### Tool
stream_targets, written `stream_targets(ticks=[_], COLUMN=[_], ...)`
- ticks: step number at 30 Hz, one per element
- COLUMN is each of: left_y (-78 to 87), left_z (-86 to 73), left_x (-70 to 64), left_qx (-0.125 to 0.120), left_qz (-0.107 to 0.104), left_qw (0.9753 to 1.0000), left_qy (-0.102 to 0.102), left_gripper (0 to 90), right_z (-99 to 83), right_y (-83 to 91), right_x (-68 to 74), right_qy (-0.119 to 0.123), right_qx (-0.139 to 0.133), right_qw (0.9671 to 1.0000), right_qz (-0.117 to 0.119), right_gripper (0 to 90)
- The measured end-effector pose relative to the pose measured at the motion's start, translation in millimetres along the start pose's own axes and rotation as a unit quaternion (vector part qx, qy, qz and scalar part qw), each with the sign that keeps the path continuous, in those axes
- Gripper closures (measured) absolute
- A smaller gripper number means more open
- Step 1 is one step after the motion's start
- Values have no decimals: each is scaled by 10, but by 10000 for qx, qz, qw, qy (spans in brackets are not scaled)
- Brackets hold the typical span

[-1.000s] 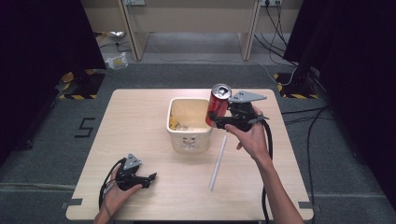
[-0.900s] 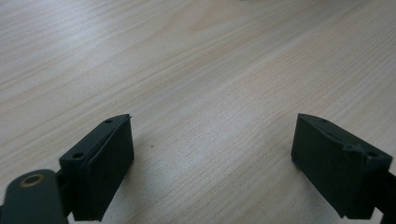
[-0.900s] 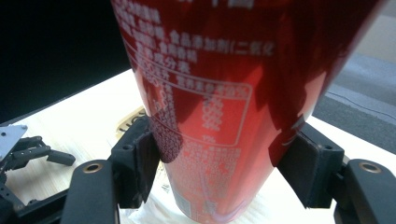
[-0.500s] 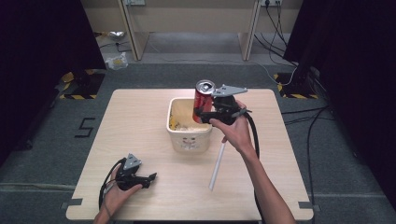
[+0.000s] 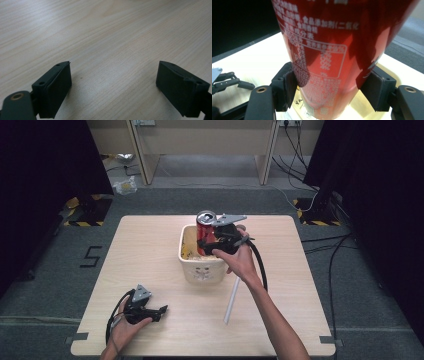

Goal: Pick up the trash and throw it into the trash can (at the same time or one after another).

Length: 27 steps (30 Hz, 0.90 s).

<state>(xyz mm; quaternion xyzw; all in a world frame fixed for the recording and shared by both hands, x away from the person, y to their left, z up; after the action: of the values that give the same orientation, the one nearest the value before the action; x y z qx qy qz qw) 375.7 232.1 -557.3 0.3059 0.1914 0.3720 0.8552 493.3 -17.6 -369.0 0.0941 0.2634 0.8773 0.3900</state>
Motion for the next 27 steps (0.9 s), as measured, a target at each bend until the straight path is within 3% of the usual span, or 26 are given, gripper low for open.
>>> stream_targets(ticks=[11, 27], left_y=[4, 6], left_z=[-3, -4], left_x=[-1, -2], left_qx=[3, 15], left_qz=[-1, -14], left_qw=[10000, 10000], left_qy=[-5, 0], left_gripper=[123, 123], right_z=[-56, -92], right_y=[-268, -469], right_x=[201, 318], right_qy=[93, 62], right_qx=[255, 482], right_qw=[9995, 9983], right_qz=[189, 331], right_gripper=[338, 337])
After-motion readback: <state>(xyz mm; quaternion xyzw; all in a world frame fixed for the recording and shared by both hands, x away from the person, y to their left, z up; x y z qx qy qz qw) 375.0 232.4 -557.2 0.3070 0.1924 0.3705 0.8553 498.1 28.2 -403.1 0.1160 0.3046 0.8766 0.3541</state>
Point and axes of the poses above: each handheld gripper's, and its own axes: y roughly backward along the jaws, z roughly out of its top, x roughly to its left, the point moved 5 cm from there along -y, roughly forward along the jaws, and after that the axes turned 7 degrees about -z, right-handed, at the moved point
